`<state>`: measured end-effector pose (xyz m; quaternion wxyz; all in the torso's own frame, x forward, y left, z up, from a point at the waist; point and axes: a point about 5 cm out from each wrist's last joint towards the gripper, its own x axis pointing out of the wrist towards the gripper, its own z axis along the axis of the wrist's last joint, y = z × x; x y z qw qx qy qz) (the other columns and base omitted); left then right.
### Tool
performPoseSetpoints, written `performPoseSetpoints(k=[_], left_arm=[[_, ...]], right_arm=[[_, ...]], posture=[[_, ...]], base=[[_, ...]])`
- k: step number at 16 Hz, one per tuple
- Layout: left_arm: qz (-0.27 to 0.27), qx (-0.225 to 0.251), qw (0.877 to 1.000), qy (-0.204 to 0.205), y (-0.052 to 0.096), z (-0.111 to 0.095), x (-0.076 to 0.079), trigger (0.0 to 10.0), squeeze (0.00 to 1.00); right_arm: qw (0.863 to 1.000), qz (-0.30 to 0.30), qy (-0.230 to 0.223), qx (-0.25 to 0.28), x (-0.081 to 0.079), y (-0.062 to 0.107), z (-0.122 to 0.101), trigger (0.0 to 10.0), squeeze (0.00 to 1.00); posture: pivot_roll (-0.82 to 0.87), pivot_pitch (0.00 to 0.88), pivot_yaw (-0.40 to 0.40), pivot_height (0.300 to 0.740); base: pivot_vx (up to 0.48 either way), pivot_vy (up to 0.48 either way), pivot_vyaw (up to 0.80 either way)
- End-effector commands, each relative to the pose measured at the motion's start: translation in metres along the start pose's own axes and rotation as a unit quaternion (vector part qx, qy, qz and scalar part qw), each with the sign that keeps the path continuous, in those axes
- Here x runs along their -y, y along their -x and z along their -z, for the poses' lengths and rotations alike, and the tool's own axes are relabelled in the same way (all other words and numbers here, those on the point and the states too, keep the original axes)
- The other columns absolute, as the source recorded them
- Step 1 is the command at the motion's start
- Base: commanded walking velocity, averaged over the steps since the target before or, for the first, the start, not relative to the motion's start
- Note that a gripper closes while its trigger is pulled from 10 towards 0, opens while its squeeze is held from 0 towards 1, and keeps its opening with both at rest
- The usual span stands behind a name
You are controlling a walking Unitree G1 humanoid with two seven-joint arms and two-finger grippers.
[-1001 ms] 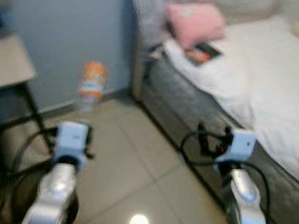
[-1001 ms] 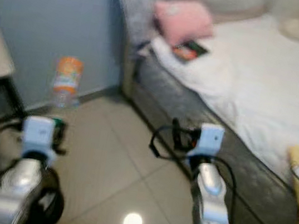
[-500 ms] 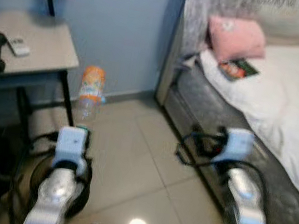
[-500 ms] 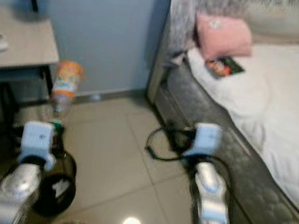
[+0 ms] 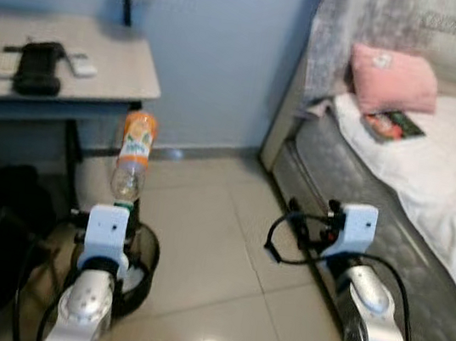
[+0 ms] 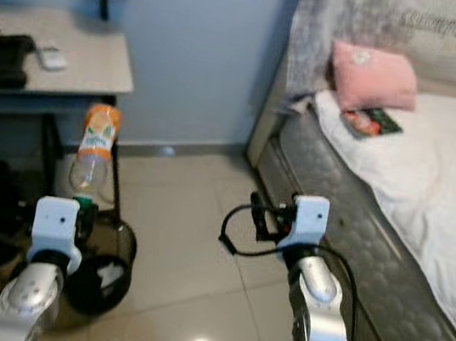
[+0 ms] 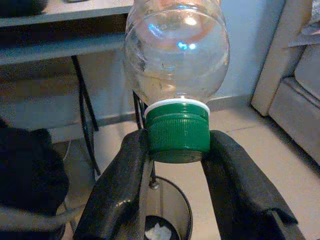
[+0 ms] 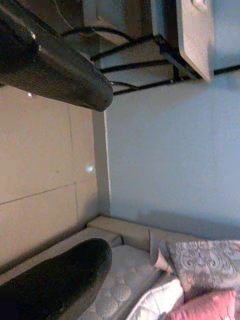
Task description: Clean up the room
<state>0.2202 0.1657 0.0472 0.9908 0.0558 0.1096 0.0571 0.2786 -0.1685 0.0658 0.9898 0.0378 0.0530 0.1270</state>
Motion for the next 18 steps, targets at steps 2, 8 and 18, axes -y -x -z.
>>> performPoseSetpoints(k=[2,8,18], left_arm=[[0.007,0.006,1.0,0.001,0.0021,-0.0016,0.0063,10.0,0.0],[0.029,0.03,0.999,0.002,0.0037,-0.01,0.0103,10.0,0.0],[0.042,0.015,0.999,-0.002,0.0034,-0.0053,0.0141,10.0,0.0]], right_arm=[[1.0,0.002,0.007,-0.003,0.0032,0.0008,-0.0018,10.0,0.16],[1.0,-0.002,0.009,-0.007,0.0014,-0.005,-0.0048,10.0,0.02],[1.0,-0.023,0.006,-0.018,-0.004,-0.0046,-0.0004,10.0,0.03]], posture=[[-0.04,0.0,-0.118,0.74],[-0.03,0.0,-0.13,0.74],[-0.02,0.0,-0.13,0.74]], base=[[0.0,0.0,0.53],[0.213,0.0,0.09],[0.416,0.0,0.0]])
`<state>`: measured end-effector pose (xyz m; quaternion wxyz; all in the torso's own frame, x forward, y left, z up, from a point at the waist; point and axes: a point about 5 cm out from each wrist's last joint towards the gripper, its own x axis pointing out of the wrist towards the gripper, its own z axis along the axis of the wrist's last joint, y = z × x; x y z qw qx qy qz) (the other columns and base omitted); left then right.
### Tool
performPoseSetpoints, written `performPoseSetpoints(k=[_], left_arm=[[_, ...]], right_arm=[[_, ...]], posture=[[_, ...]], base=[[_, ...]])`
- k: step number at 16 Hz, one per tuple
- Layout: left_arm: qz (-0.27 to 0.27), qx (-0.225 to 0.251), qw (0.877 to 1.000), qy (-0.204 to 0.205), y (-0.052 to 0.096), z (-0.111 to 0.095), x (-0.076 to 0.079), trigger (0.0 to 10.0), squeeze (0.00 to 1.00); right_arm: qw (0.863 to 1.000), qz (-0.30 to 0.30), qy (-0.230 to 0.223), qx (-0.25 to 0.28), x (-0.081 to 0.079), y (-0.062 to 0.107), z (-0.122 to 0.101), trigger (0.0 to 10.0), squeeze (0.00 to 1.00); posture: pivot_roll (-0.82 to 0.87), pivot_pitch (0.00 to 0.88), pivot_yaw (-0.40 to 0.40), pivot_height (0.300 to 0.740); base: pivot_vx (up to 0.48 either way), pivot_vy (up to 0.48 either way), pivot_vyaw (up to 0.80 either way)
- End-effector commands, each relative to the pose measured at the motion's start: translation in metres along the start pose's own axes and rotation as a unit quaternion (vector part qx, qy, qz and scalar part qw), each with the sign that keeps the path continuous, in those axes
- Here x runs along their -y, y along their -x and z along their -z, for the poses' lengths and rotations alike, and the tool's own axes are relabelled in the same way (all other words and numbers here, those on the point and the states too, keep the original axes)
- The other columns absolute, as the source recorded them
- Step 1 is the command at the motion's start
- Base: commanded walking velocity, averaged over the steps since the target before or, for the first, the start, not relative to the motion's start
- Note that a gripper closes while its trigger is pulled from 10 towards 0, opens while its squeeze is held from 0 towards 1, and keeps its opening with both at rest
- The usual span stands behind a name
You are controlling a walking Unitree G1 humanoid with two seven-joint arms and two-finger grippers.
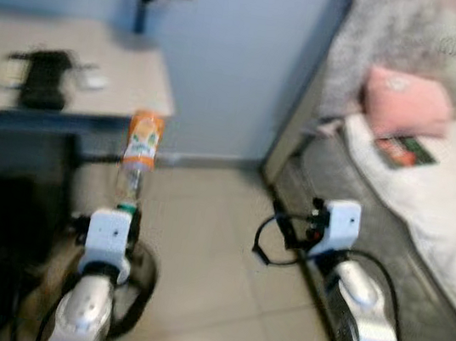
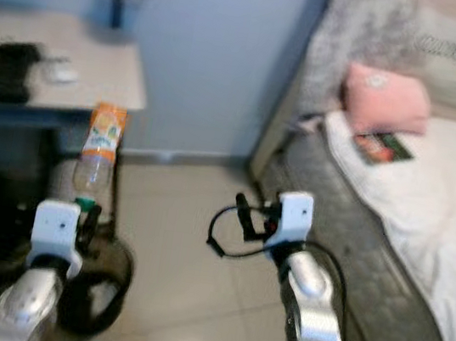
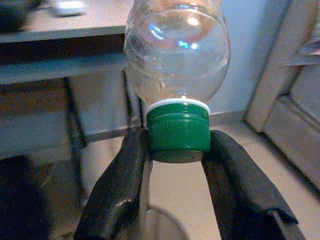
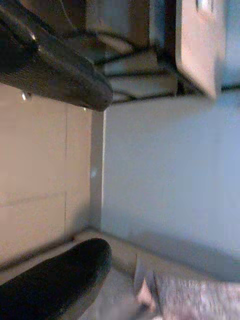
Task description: Clean up the room
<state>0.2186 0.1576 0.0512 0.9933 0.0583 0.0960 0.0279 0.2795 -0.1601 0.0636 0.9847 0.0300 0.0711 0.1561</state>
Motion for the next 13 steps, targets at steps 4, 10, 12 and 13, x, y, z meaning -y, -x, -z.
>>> performPoseSetpoints(k=[4,10,12,13], left_arm=[[0.02,-0.019,1.0,-0.012,-0.004,0.004,0.012,10.0,0.0],[0.045,-0.028,0.998,-0.02,-0.034,0.013,0.01,10.0,0.0],[0.061,-0.024,0.998,-0.022,-0.045,0.007,0.017,10.0,0.0],[0.073,-0.024,0.997,-0.022,-0.058,0.003,0.027,10.0,0.0]], right_arm=[[1.0,-0.004,0.001,0.001,0.002,-0.003,-0.003,10.0,0.03],[1.0,-0.016,0.003,-0.01,0.001,0.002,-0.002,10.0,0.03],[1.0,-0.015,0.004,-0.011,0.001,0.007,-0.001,10.0,0.02],[1.0,-0.006,0.002,-0.014,0.004,0.012,-0.001,10.0,0.02]], posture=[[-0.02,0.0,-0.135,0.74],[-0.04,0.0,-0.155,0.74],[-0.05,0.0,-0.154,0.74],[-0.06,0.0,-0.155,0.74]], base=[[0.0,0.0,0.0],[0.0,0.0,0.0],[0.0,0.0,0.0],[0.0,0.0,0.0]])
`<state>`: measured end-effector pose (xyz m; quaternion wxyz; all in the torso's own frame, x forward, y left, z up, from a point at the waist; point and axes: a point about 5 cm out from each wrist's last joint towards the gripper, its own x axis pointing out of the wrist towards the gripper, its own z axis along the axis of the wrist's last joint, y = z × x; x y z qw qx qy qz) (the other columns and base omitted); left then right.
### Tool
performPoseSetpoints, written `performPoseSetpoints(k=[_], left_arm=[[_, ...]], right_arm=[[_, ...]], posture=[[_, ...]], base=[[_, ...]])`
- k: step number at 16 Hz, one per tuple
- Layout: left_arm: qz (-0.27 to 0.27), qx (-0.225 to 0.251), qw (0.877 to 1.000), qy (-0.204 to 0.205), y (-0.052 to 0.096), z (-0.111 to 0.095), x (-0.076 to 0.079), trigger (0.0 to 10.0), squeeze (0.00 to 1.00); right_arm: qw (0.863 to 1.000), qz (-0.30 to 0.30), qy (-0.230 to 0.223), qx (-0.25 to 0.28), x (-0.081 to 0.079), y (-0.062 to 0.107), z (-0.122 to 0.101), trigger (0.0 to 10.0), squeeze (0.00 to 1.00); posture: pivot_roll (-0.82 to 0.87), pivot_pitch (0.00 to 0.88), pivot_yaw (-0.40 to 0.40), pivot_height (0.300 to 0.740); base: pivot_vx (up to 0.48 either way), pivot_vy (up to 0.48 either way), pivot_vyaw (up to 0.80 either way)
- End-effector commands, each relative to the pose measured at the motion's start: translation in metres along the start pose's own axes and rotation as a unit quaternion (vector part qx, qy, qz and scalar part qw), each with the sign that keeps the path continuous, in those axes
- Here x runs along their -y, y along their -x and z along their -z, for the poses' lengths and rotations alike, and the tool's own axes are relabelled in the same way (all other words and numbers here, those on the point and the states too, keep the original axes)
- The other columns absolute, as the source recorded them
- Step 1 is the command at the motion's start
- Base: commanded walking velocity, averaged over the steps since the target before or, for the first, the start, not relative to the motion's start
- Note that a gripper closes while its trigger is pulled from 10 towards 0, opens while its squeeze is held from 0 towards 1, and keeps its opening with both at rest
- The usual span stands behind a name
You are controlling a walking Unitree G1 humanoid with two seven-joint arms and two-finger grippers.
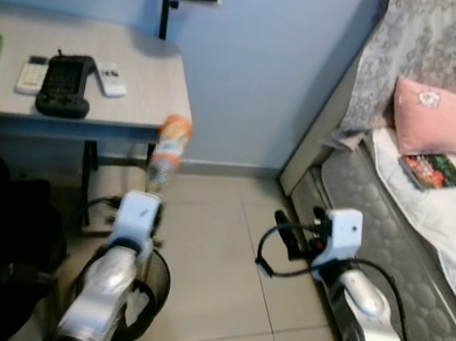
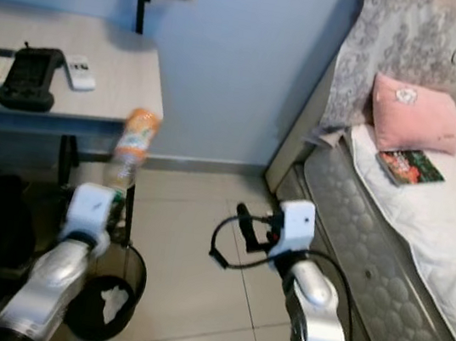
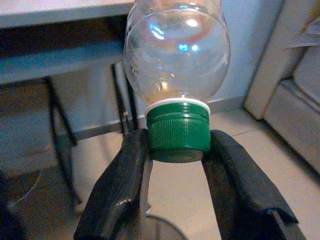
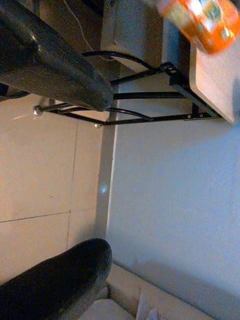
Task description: Clean up the room
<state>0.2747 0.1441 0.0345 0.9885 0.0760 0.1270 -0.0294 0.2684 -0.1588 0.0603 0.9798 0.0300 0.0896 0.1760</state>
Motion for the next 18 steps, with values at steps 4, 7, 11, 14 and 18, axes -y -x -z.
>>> performPoseSetpoints(k=[4,7,11,14,18], left_arm=[[0.026,-0.08,0.996,0.03,-0.023,0.015,0.037,10.0,0.0],[-0.018,-0.174,0.983,0.05,-0.022,0.035,0.047,10.0,0.0],[-0.05,-0.212,0.975,0.044,-0.016,0.047,0.052,10.0,0.0],[-0.084,-0.255,0.961,0.057,-0.004,0.067,0.046,10.0,0.0],[-0.099,-0.28,0.955,0.024,0.004,0.082,0.03,10.0,0.0]], right_arm=[[1.0,0.015,0.012,-0.02,0.016,0.025,-0.002,10.0,0.03],[0.999,0.009,0.03,-0.04,0.029,0.035,-0.006,10.0,0.03],[0.998,-0.009,0.04,-0.057,0.036,0.029,-0.012,10.0,0.03],[0.997,-0.026,0.037,-0.061,0.031,0.017,-0.013,10.0,0.03],[0.998,-0.03,0.021,-0.053,0.02,0.006,-0.01,10.0,0.03]], posture=[[-0.13,0.0,-0.211,0.74],[-0.14,0.0,-0.281,0.74],[-0.09,0.0,-0.343,0.74],[-0.05,0.0,-0.357,0.74],[-0.03,0.0,-0.297,0.74]], base=[[0.0,0.0,0.0],[0.0,0.0,0.0],[0.0,0.0,0.0],[0.0,0.0,0.0],[0.0,0.0,0.0]])
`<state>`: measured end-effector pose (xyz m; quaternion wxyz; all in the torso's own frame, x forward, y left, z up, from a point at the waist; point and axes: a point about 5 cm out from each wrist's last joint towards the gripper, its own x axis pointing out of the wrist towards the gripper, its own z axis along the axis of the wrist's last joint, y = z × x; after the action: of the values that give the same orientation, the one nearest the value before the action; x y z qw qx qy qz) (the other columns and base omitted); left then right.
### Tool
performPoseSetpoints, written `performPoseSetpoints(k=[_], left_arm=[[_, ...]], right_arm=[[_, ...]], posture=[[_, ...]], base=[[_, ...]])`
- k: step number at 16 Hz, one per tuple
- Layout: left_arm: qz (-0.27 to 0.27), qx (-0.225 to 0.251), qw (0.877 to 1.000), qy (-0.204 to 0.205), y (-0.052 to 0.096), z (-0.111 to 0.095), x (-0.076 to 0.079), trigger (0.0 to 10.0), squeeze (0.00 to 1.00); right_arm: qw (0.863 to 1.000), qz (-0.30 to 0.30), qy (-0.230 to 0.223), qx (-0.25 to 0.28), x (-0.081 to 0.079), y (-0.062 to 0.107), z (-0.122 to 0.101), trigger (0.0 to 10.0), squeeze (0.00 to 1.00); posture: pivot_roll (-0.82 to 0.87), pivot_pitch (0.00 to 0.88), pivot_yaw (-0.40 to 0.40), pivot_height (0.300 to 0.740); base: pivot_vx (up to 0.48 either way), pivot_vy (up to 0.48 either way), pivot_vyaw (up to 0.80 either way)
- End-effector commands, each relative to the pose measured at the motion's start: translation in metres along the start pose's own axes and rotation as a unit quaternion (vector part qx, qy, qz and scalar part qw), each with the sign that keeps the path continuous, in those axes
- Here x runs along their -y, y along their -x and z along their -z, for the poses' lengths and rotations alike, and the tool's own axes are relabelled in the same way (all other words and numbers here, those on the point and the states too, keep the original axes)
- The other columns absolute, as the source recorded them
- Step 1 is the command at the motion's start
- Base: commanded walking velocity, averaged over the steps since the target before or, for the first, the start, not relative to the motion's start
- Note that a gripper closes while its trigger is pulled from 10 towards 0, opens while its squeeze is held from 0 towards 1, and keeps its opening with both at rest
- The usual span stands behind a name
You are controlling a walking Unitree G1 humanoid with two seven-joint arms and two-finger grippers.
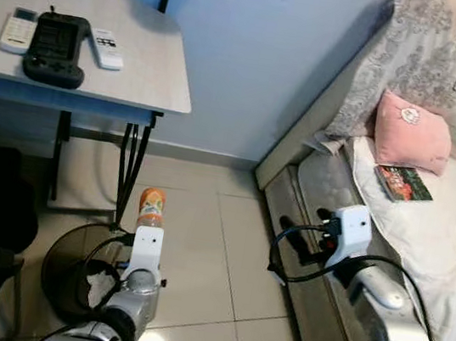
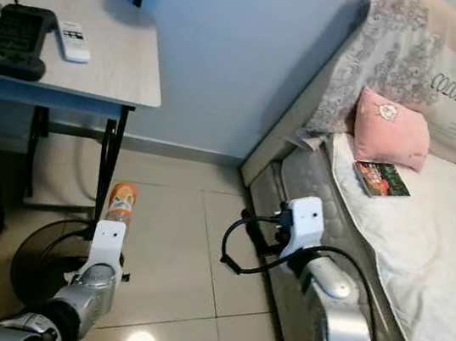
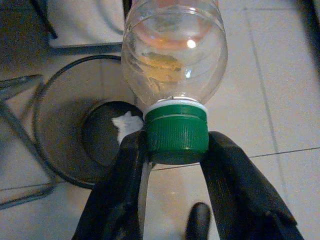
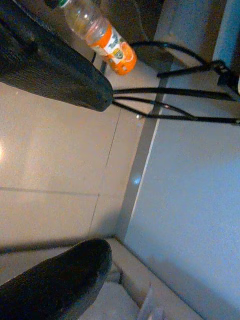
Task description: Clean up the room
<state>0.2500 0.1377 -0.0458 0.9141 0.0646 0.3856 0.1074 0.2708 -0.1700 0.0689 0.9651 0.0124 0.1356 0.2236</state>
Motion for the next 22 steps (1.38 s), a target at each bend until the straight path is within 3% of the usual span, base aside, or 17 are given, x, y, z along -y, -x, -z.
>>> performPoseSetpoints(k=[1,5,8,11,16,22], left_arm=[[0.009,0.0,1.0,-0.02,0.002,0.001,0.007,10.0,0.0],[-0.011,0.005,0.997,-0.081,-0.005,0.003,-0.02,10.0,0.0],[-0.018,-0.002,0.994,-0.106,-0.007,0.006,-0.036,10.0,0.0],[-0.017,-0.022,0.995,-0.097,-0.008,0.007,-0.037,10.0,0.0],[0.003,-0.013,0.992,-0.129,-0.009,-0.001,-0.031,10.0,0.0],[-0.011,-0.026,0.99,-0.135,-0.012,-0.004,-0.045,10.0,0.0]], right_arm=[[1.0,0.018,0.002,0.001,0.007,0.002,0.0,10.0,0.03],[0.998,0.039,-0.039,0.025,-0.01,-0.013,0.009,10.0,0.03],[0.997,0.046,-0.053,0.026,-0.019,-0.019,0.016,10.0,0.03],[0.997,0.045,-0.051,0.028,-0.023,-0.014,0.021,10.0,0.03],[0.997,0.06,-0.042,0.019,-0.017,0.006,0.029,10.0,0.03],[0.998,0.052,-0.043,0.009,-0.023,0.016,0.032,10.0,0.03]], posture=[[-0.03,0.0,-0.284,0.74],[0.03,0.017,-0.15,0.74],[0.05,0.035,-0.098,0.74],[0.01,0.048,-0.09,0.74],[-0.06,0.075,-0.091,0.74],[-0.07,0.102,-0.099,0.74]], base=[[0.0,0.0,0.0],[0.0,0.0,0.0],[0.0,0.0,0.0],[0.0,0.0,0.0],[0.0,0.0,0.0],[0.0,0.0,0.0]])
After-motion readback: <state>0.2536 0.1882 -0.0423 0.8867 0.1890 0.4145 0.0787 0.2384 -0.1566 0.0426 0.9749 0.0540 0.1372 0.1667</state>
